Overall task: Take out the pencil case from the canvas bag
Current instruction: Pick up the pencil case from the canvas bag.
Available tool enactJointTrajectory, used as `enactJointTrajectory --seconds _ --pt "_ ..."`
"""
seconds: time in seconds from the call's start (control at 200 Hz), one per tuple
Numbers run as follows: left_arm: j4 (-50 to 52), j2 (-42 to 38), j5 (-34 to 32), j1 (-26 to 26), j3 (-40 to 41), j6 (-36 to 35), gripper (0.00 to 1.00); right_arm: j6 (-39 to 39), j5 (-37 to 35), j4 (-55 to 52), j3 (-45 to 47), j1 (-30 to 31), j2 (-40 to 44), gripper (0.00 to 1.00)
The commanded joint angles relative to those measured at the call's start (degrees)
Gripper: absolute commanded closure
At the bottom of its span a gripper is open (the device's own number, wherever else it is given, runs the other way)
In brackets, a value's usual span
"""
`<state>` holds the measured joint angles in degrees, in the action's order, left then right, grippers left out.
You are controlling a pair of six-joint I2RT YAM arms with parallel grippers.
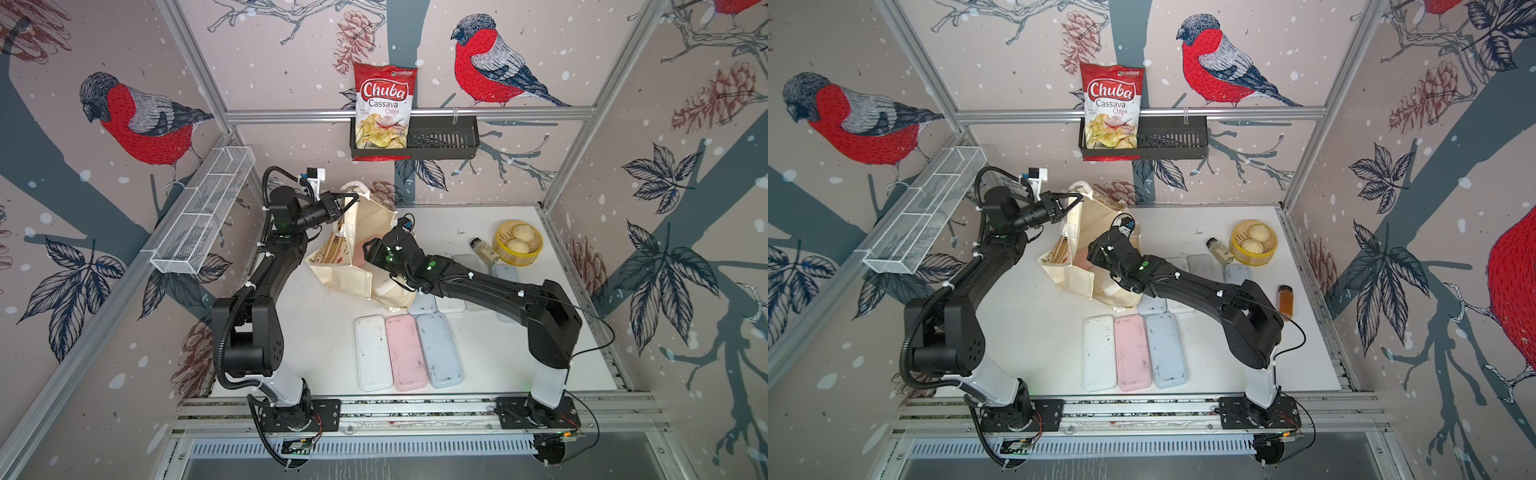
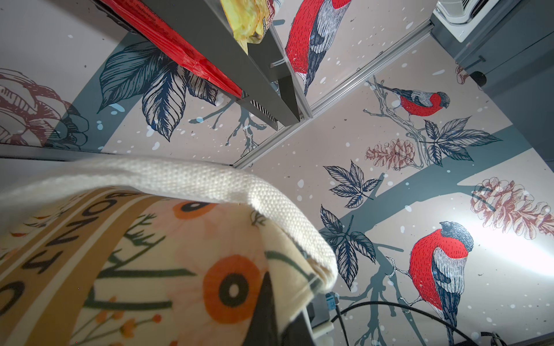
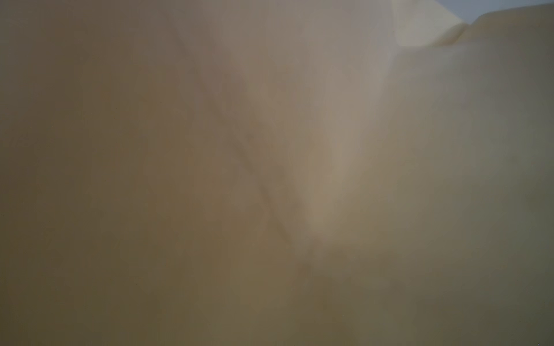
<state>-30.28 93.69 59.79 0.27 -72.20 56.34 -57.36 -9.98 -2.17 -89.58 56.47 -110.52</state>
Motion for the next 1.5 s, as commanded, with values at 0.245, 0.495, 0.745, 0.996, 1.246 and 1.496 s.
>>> enactJointTrajectory --seconds 0.245,0.495,0.745,0.996,1.246,1.496 --pt "-11.49 -0.25 0.69 0.04 0.92 5.39 1.0 4.73 -12.92 -11.51 -12.82 5.01 -8.42 0.34" --pt "-10.4 -0.09 0.25 0.32 0.84 4.74 1.0 17.57 -26.36 -14.17 -17.36 11.08 -11.01 0.34" --pt "-10.26 -0.44 -0.2 0.95 0.99 4.85 1.0 21.69 -28.95 -18.4 -20.0 11.47 -11.43 0.34" --pt "-12.06 0.01 -0.38 1.7 1.45 6.68 1.0 28.81 -32.25 -19.69 -20.95 13.66 -12.7 0.34" --pt "-11.93 -0.29 -0.33 1.82 1.45 6.68 1.0 23.26 -19.4 -18.72 -19.17 7.14 -13.26 0.34" --pt "-13.3 0.14 -0.26 1.77 1.78 7.88 1.0 20.72 -14.02 -20.17 -20.36 3.49 -14.36 0.35"
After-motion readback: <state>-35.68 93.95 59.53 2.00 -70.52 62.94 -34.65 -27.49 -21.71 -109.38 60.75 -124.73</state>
